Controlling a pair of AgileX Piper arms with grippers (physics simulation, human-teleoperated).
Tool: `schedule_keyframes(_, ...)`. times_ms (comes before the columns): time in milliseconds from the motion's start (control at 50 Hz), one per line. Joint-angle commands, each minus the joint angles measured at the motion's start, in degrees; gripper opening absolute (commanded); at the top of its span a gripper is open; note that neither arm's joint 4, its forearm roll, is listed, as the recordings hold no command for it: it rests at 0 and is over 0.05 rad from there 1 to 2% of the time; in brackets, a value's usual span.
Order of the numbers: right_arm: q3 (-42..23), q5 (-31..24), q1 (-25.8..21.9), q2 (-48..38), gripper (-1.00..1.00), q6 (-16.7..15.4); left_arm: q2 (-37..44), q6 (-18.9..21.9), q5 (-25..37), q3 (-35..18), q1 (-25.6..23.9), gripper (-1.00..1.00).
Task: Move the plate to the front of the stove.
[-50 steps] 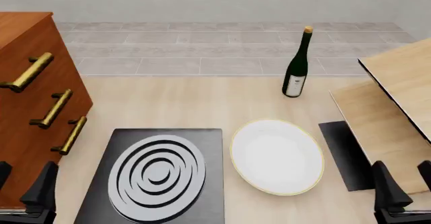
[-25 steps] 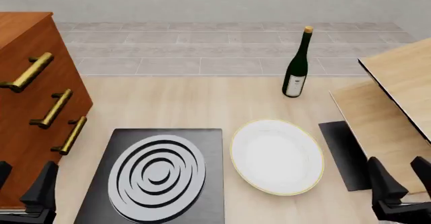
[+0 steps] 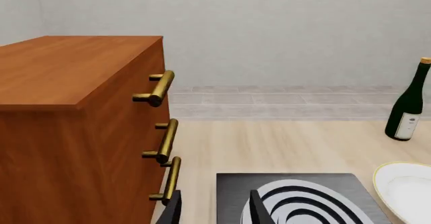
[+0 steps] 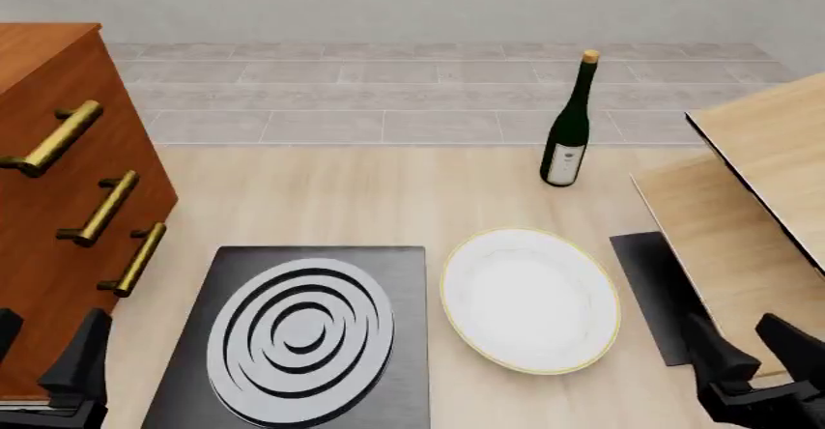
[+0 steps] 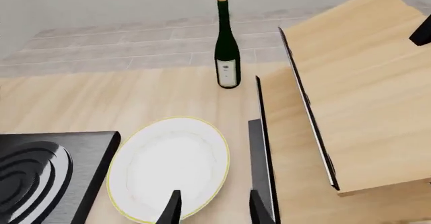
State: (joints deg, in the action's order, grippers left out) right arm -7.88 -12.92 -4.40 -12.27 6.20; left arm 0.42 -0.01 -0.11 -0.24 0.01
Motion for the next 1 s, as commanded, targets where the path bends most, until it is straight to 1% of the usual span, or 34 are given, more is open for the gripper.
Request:
schedule_keyframes(20, 1.36, -0.74, -1.34, -1.87, 1.00, 2.45, 0.00, 0.00, 0.00, 0.00, 0.00, 1.00)
schedule_keyframes(60, 1.54, -0.88, -1.20, -1.87, 1.00, 2.05, 0.00, 0.00, 0.00, 0.00, -0.01, 1.00)
schedule_keyframes(120, 2.19, 0.15, -1.31, -3.70, 1.00, 2.55, 0.01, 0.01, 0.00, 0.00, 0.00, 1.00)
schedule_keyframes(140, 2.17, -0.16, -1.51, -2.89, 1.00, 3.17, 0.00, -0.02, 0.00, 0.00, 0.00, 1.00)
schedule_keyframes(180, 2.63, 0.53, -1.52, -3.72, 1.00, 3.31, 0.01, -0.01, 0.00, 0.00, 0.01, 1.00)
schedule_keyframes(260, 3.63, 2.55, -2.52, -6.04, 1.00, 4.90, 0.01, 0.01, 0.00, 0.00, 0.01, 1.00)
schedule_keyframes(300, 4.00, 3.54, -2.38, -6.75, 1.00, 4.55, 0.01, 0.00, 0.00, 0.00, 0.00, 1.00)
schedule_keyframes(340, 4.71, 5.78, -2.88, -8.86, 1.00, 5.32, 0.00, 0.01, 0.00, 0.00, 0.00, 1.00)
schedule_keyframes(380, 5.03, 7.23, -2.94, -10.25, 1.00, 5.40, -0.01, 0.01, 0.00, 0.00, 0.01, 1.00)
schedule_keyframes(480, 5.87, 11.15, -3.83, -14.11, 1.00, 7.08, 0.00, 0.01, 0.00, 0.00, 0.00, 1.00)
schedule_keyframes(540, 6.52, 13.73, -3.89, -16.38, 1.00, 7.05, 0.00, 0.02, 0.00, 0.00, 0.00, 1.00)
schedule_keyframes(560, 6.95, 15.46, -4.51, -18.16, 1.00, 8.13, 0.01, -0.01, 0.00, 0.00, 0.01, 1.00)
schedule_keyframes(620, 7.13, 16.61, -4.34, -19.14, 1.00, 7.63, 0.00, 0.00, 0.00, 0.00, -0.01, 1.00)
schedule_keyframes(680, 7.68, 19.85, -4.81, -22.53, 1.00, 8.89, 0.00, 0.01, 0.00, 0.00, 0.01, 1.00)
schedule_keyframes(780, 7.85, 23.17, -4.86, -26.01, 1.00, 9.21, 0.00, -0.02, 0.00, 0.00, 0.00, 1.00)
schedule_keyframes(860, 7.88, 26.90, -4.98, -30.27, 1.00, 10.33, 0.00, -0.01, 0.00, 0.00, 0.01, 1.00)
schedule_keyframes(900, 7.84, 29.34, -5.28, -33.16, 1.00, 11.84, 0.00, 0.00, 0.00, 0.00, 0.00, 1.00)
schedule_keyframes(940, 7.84, 30.68, -4.87, -34.44, 1.00, 11.21, 0.00, 0.01, 0.00, 0.00, 0.02, 1.00)
schedule_keyframes(980, 7.85, 32.32, -4.80, -36.29, 1.00, 11.81, 0.01, -0.02, 0.00, 0.00, 0.00, 1.00)
schedule_keyframes(1000, 7.86, 32.91, -4.62, -36.79, 1.00, 11.42, 0.00, 0.00, 0.00, 0.00, 0.01, 1.00)
